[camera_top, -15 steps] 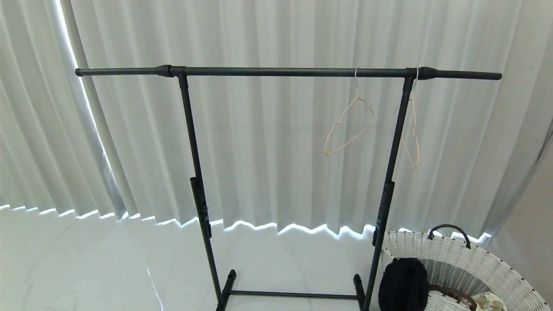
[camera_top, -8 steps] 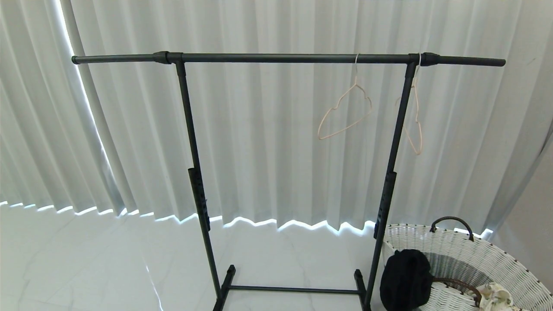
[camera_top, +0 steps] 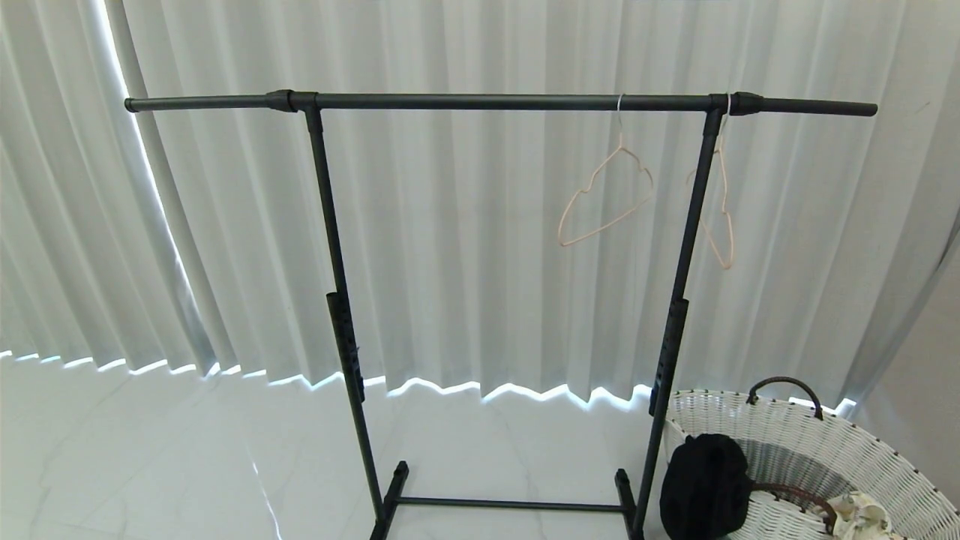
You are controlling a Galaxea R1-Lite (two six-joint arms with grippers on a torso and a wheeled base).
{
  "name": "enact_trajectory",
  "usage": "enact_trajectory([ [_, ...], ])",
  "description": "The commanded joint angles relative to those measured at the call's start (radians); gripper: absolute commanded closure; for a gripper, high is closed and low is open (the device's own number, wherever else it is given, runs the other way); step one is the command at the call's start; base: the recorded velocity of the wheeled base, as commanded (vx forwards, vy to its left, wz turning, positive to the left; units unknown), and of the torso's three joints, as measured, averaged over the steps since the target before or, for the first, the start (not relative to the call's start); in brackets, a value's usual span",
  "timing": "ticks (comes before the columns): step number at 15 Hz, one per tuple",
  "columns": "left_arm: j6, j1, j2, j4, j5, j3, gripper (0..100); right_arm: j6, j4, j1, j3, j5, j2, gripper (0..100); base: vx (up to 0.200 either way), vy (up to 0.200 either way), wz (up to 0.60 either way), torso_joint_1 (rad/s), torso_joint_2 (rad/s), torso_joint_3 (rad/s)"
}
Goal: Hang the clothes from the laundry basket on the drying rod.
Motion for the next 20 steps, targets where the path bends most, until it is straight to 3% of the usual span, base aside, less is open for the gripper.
enact_trajectory([
  [1,0.000,0.000,0.000,0.000,0.000,0.000,0,0.006,0.001,0.000,0.000,0.000,0.000,0,0.200,0.000,0.00,-0.012,0.00,0.012],
  [4,0.000,0.000,0.000,0.000,0.000,0.000,0,0.006,0.001,0.000,0.000,0.000,0.000,0,0.200,0.000,0.00,0.002,0.00,0.002],
  [8,0.000,0.000,0.000,0.000,0.000,0.000,0,0.006,0.001,0.000,0.000,0.000,0.000,0,0.000,0.000,0.00,0.000,0.00,0.000],
  [20,0.000,0.000,0.000,0.000,0.000,0.000,0,0.006,-0.001,0.000,0.000,0.000,0.000,0,0.000,-0.200,0.00,0.004,0.00,0.004],
])
